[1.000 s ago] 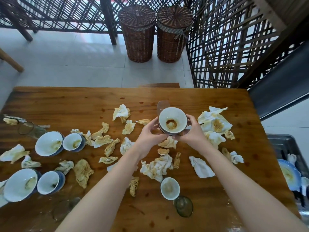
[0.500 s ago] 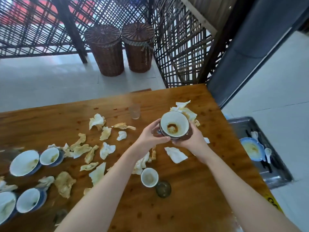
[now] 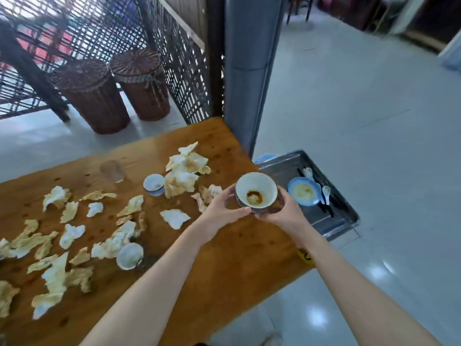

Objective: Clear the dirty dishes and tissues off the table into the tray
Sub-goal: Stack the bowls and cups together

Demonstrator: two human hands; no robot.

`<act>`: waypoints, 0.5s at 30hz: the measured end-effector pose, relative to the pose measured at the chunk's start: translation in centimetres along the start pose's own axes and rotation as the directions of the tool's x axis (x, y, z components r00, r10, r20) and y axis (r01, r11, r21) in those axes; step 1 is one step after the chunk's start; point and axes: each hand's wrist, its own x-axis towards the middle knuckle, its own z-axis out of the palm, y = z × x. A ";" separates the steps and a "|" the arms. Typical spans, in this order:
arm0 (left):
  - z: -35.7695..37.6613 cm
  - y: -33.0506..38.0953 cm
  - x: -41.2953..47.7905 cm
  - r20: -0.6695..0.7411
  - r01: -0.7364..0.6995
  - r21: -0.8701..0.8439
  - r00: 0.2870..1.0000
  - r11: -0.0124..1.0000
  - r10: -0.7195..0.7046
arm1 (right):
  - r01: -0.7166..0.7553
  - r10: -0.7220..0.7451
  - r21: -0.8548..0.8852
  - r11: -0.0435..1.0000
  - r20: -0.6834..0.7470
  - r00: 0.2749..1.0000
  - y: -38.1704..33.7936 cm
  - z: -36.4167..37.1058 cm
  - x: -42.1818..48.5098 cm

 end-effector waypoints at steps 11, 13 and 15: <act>15.9 2.1 4.4 0.113 0.079 -0.034 0.991 0.996 -0.075 | -0.037 0.038 0.081 0.996 -0.008 0.999 5.5 -15.6 -2.4; 17.2 2.3 5.5 0.116 0.101 -0.035 0.989 0.994 -0.096 | -0.049 0.050 0.069 0.996 -0.009 0.999 6.1 -17.0 -2.1; 18.1 2.3 6.7 0.118 0.109 -0.046 0.988 0.993 -0.103 | -0.046 0.047 0.065 0.997 -0.002 0.999 6.6 -18.1 -1.4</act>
